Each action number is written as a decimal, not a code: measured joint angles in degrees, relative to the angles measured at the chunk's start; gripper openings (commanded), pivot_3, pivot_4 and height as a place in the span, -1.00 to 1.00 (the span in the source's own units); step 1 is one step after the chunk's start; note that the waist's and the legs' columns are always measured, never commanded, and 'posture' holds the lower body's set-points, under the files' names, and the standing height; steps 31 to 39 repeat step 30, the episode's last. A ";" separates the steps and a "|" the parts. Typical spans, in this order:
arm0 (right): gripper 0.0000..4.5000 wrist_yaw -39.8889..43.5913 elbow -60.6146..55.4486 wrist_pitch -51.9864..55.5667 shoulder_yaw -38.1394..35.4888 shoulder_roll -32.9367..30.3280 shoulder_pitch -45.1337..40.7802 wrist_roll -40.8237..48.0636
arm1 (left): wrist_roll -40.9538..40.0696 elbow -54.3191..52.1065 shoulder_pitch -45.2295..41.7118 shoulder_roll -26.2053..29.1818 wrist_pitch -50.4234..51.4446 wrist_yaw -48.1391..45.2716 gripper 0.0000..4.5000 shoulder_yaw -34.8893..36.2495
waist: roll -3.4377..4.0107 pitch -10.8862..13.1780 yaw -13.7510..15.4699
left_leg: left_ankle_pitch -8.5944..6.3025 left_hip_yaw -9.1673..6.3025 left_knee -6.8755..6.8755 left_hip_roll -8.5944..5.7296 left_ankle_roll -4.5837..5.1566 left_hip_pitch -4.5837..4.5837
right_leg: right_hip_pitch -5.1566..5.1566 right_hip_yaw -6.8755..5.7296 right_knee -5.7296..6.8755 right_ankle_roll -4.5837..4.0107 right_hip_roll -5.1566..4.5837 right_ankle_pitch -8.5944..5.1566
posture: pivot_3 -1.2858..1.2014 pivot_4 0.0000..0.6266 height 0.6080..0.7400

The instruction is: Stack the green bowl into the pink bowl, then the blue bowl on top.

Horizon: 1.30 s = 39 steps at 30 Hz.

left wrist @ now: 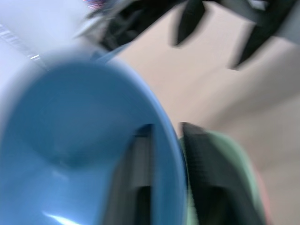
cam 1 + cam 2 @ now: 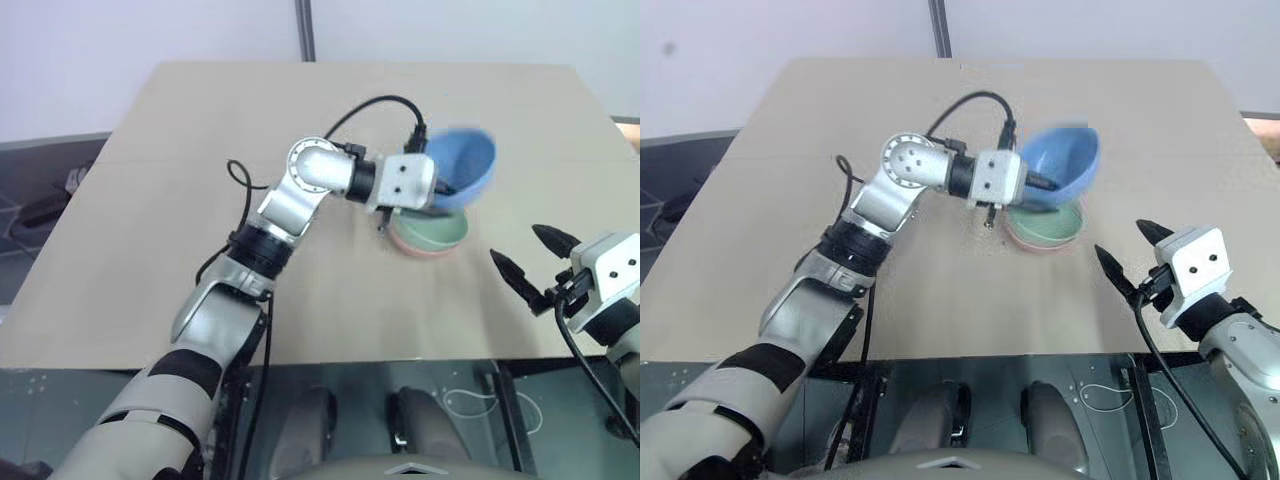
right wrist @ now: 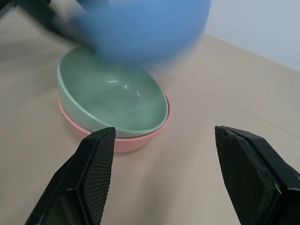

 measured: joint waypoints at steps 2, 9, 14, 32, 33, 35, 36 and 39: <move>0.69 -0.38 -0.05 0.00 0.00 0.06 0.16 -0.16 | 0.04 0.76 0.00 0.47 -1.16 -0.58 0.55 0.12 | 0.00 0.00 0.11 | 0.00 0.00 0.01 0.01 0.00 0.00 | -0.01 0.00 0.02 0.00 -0.01 0.00 | 0.03 -0.52 1.00; 0.69 1.18 3.09 -3.11 0.96 0.08 0.66 -1.80 | -4.66 -7.57 4.44 7.47 10.30 2.39 0.77 8.80 | 0.01 0.00 0.22 | 0.00 0.03 0.05 0.05 0.00 -0.01 | -0.02 0.04 0.03 0.01 -0.04 0.00 | 0.03 -0.52 1.00; 0.77 5.86 9.86 -4.95 1.68 -1.48 -2.48 -0.72 | -11.30 -21.11 20.77 12.28 25.51 10.58 0.96 18.89 | 0.12 -0.07 0.06 | 0.00 0.12 0.02 0.13 0.00 0.07 | -0.01 0.18 0.05 0.00 -0.08 0.00 | 0.03 -0.52 1.00; 0.96 23.30 19.02 -7.76 -7.72 -11.23 0.88 5.71 | -27.01 -45.38 56.20 20.58 37.52 16.68 1.00 36.85 | 0.10 -0.07 1.21 | -0.01 -0.05 -0.02 0.03 0.00 0.31 | 0.39 0.06 -0.03 0.00 -0.62 0.00 | 0.03 -0.52 1.00; 0.96 23.30 19.02 -7.76 -7.72 -11.23 0.88 5.71 | -27.01 -45.38 56.20 20.58 37.52 16.68 1.00 36.85 | 0.10 -0.07 1.21 | -0.01 -0.05 -0.02 0.03 0.00 0.31 | 0.39 0.06 -0.03 0.00 -0.62 0.00 | 0.03 -0.52 1.00; 0.96 23.30 19.02 -7.76 -7.72 -11.23 0.88 5.71 | -27.01 -45.38 56.20 20.58 37.52 16.68 1.00 36.85 | 0.10 -0.07 1.21 | -0.01 -0.05 -0.02 0.03 0.00 0.31 | 0.39 0.06 -0.03 0.00 -0.62 0.00 | 0.03 -0.52 1.00; 0.96 23.30 19.02 -7.76 -7.72 -11.23 0.88 5.71 | -27.01 -45.38 56.20 20.58 37.52 16.68 1.00 36.85 | 0.10 -0.07 1.21 | -0.01 -0.05 -0.02 0.03 0.00 0.31 | 0.39 0.06 -0.03 0.00 -0.62 0.00 | 0.03 -0.52 1.00; 0.96 23.30 19.02 -7.76 -7.72 -11.23 0.88 5.71 | -27.01 -45.38 56.20 20.58 37.52 16.68 1.00 36.85 | 0.10 -0.07 1.21 | -0.01 -0.05 -0.02 0.03 0.00 0.31 | 0.39 0.06 -0.03 0.00 -0.62 0.00 | 0.03 -0.52 1.00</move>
